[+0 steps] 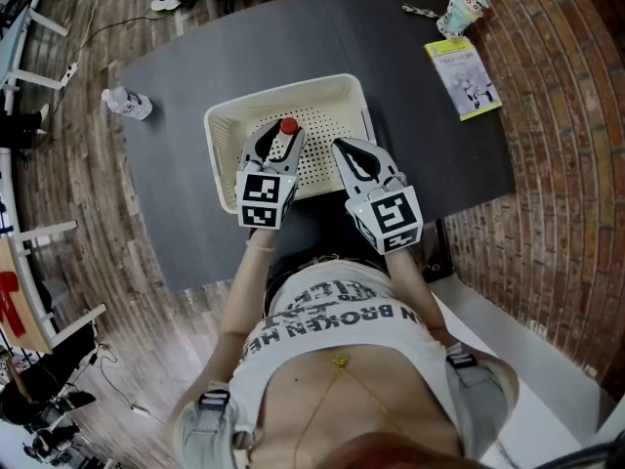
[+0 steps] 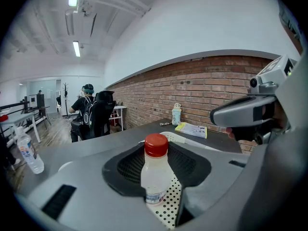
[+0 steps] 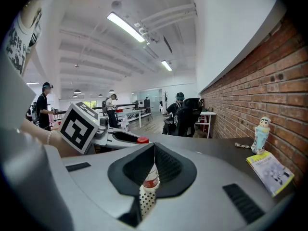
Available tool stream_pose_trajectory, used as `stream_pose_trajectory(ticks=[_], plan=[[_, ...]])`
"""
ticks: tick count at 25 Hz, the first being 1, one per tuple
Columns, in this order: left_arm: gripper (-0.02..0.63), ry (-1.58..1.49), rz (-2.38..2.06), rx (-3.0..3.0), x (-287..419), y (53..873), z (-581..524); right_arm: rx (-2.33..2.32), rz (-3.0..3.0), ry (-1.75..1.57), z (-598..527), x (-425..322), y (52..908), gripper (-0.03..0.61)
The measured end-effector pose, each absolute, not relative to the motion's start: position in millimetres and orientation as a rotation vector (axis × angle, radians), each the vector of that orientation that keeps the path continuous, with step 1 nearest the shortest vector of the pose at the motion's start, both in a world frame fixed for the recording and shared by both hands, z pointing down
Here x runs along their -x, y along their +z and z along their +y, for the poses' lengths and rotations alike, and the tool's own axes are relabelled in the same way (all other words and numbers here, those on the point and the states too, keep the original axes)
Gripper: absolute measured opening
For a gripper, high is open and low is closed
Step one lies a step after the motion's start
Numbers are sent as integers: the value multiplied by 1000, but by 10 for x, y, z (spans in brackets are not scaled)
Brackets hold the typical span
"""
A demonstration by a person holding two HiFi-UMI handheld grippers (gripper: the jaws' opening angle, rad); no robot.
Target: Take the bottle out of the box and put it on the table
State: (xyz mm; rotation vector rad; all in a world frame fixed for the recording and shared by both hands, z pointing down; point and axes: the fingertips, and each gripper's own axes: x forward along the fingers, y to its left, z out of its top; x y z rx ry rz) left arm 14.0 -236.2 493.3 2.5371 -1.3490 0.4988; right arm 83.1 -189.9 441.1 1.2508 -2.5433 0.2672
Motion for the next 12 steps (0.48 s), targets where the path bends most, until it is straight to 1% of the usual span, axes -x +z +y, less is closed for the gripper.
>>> stream_pose_trajectory(ticks=[12], plan=[[150, 510, -1328, -2577, -156, 4937, -2341, -1268, -2551, 250, -1800, -853, 4357, 9]])
